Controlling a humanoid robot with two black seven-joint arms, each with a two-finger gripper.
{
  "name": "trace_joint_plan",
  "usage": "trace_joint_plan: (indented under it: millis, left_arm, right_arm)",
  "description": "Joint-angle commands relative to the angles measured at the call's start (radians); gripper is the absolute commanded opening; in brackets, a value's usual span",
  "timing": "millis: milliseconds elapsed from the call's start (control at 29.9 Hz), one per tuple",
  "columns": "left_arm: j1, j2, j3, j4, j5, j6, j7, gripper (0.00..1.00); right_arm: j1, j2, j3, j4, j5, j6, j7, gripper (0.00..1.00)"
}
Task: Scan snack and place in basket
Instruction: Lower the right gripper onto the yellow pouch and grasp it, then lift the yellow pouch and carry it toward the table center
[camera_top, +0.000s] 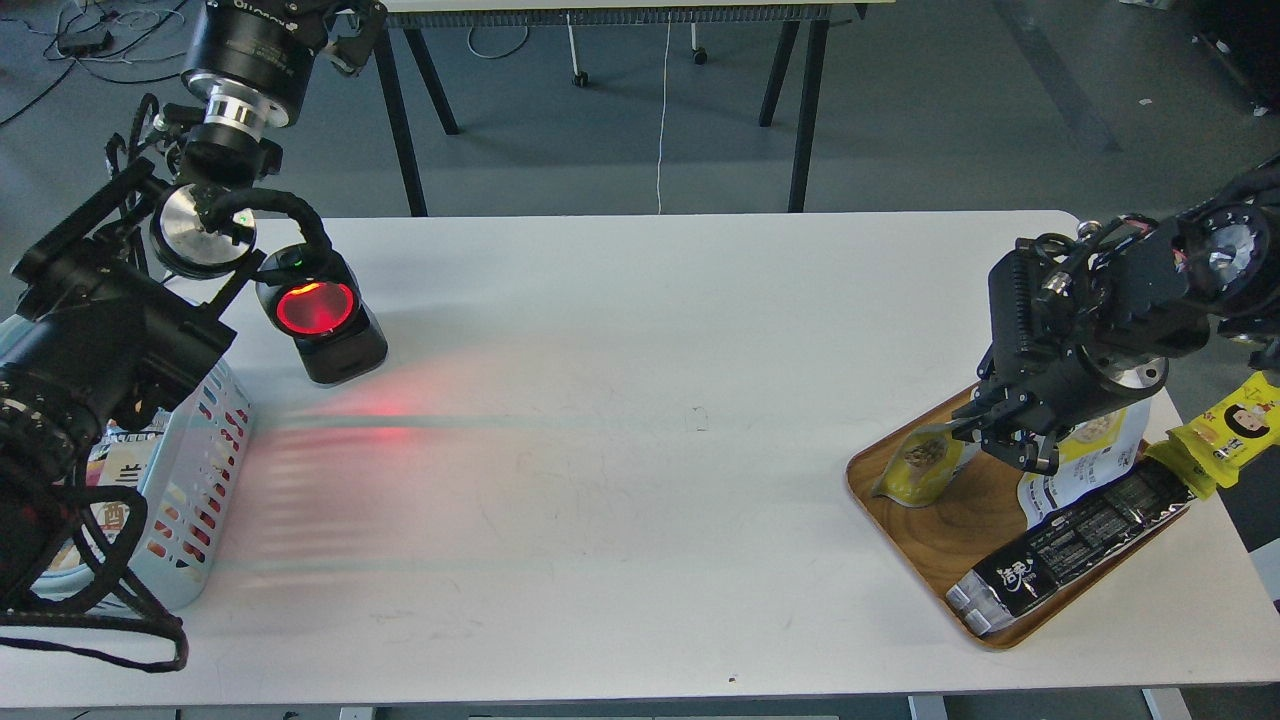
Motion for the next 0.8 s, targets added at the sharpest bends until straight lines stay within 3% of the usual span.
trace_joint_plan:
  millis: [0,468,768]
  left_arm:
    - [-0.003,-0.002,-0.001,0.000,0.000,0.000,0.001,1.00]
    - [-0.015,-0.003,0.002,0.000,0.000,0.000,0.003,1.00]
    - [-0.015,-0.005,0.002,0.000,0.000,0.000,0.003,1.00]
  right_arm:
    - [0.001,-0.005,-0.001,-0.001,0.003,0.000,0.000,0.00]
    - [0.231,0.001,0.017,0.085,0.184,-0.010,0.000,0.00]
    - [0.264,0.159,0.080,0.084,0.345,-0.002,0.000,0.00]
